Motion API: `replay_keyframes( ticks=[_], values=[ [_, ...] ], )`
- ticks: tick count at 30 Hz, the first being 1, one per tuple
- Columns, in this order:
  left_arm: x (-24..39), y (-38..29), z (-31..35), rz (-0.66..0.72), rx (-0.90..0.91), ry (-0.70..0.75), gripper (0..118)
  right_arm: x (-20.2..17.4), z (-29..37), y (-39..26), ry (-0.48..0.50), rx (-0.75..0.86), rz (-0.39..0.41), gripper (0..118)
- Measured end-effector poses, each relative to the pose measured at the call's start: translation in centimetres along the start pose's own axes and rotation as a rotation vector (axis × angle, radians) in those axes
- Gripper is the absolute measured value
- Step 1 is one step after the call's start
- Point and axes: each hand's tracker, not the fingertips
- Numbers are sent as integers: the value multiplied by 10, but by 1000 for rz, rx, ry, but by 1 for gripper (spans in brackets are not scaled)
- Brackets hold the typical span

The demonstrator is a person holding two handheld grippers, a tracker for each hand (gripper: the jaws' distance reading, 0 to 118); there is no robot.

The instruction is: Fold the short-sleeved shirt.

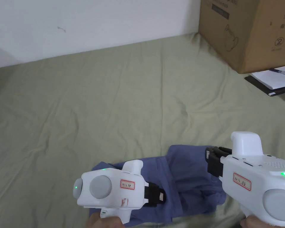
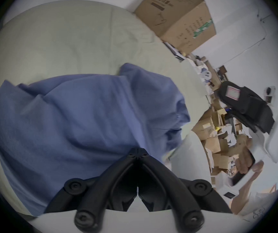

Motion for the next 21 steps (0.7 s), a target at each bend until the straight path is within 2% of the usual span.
replay_keyframes(
  ticks=[4, 7, 8, 9, 11, 12, 17, 21],
  values=[
    [-6, 2, 20, -31, 9, -9, 0, -7, -1, 1, 3, -10, -8, 0],
    [-29, 0, 55, 41, 64, -67, 0, -14, -1, 3, 4, -8, 22, 0],
    [-41, -1, 67, 77, 83, -71, 4, -17, -2, 4, 3, -9, 36, 0],
    [-57, -3, 80, 113, 108, -84, 29, -20, -3, 5, 2, -11, 45, 0],
    [-102, -5, 98, 177, 139, -72, 93, -25, -7, 7, 3, -15, 51, 0],
    [-115, -9, 105, 209, 149, -63, 115, -28, -9, 8, 5, -16, 52, 0],
    [-180, -26, 124, 399, 213, -142, 118, -47, -17, 13, 8, -27, 78, 0],
    [-204, -33, 99, 497, 185, -284, 118, -62, -22, 15, 12, -38, 105, 0]
  ],
)
